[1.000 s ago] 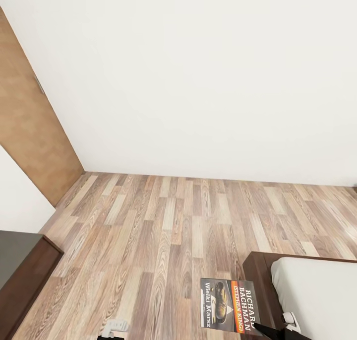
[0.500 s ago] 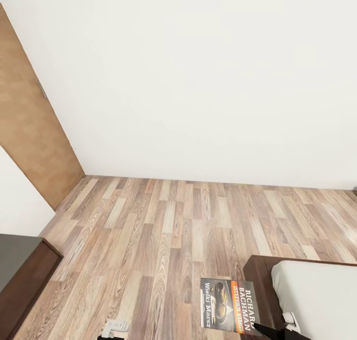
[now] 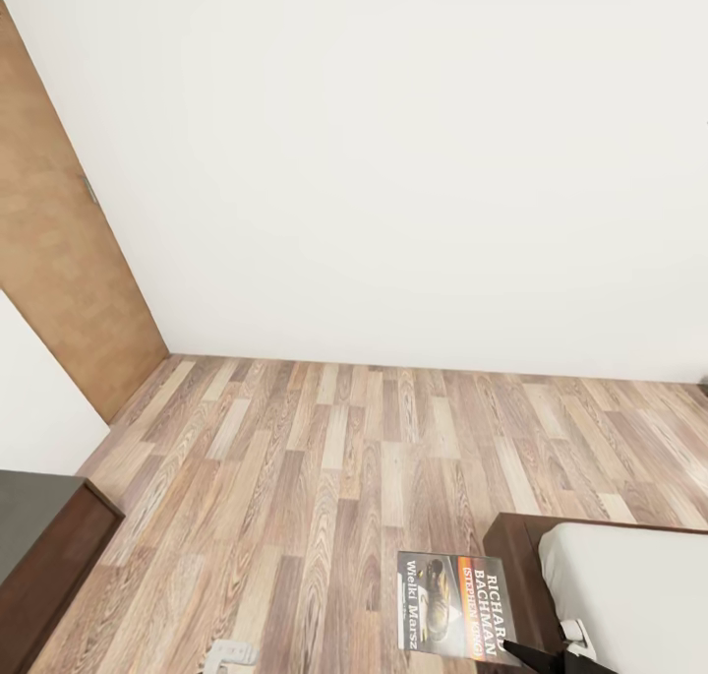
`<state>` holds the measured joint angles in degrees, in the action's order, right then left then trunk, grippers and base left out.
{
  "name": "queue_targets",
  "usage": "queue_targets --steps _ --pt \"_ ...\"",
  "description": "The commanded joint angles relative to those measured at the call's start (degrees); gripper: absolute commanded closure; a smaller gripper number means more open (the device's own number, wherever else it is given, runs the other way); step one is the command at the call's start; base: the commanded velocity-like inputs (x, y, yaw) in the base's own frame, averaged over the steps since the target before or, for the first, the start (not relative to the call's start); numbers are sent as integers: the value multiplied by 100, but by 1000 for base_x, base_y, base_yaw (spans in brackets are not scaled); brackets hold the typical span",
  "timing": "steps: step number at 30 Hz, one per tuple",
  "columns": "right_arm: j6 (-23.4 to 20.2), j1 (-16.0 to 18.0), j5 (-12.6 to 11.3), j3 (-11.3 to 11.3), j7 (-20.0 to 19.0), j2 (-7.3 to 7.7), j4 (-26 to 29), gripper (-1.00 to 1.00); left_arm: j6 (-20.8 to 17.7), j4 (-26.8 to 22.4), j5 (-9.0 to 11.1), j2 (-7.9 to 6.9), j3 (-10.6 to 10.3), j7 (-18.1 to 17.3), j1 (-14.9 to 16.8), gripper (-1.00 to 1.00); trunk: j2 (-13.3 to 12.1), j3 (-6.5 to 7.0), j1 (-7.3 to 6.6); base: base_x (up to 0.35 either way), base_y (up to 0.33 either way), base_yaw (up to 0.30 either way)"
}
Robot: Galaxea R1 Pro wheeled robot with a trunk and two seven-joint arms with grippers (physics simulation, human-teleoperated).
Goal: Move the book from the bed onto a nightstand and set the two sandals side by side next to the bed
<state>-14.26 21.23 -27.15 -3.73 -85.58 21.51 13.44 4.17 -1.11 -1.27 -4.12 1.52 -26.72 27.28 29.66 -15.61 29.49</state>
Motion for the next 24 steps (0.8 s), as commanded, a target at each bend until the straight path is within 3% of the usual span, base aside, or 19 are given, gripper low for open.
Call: queue_targets --steps 1,24 --pt "-59 4 -45 -40 -11 3 0 100 23 6 -14 -1 16 -17 -1 -100 8 1 2 0 0 0" --pt "-53 4 -45 -40 -11 2 0 100 23 6 -14 -1 15 -17 -21 -100 8 213 2 0 0 0"
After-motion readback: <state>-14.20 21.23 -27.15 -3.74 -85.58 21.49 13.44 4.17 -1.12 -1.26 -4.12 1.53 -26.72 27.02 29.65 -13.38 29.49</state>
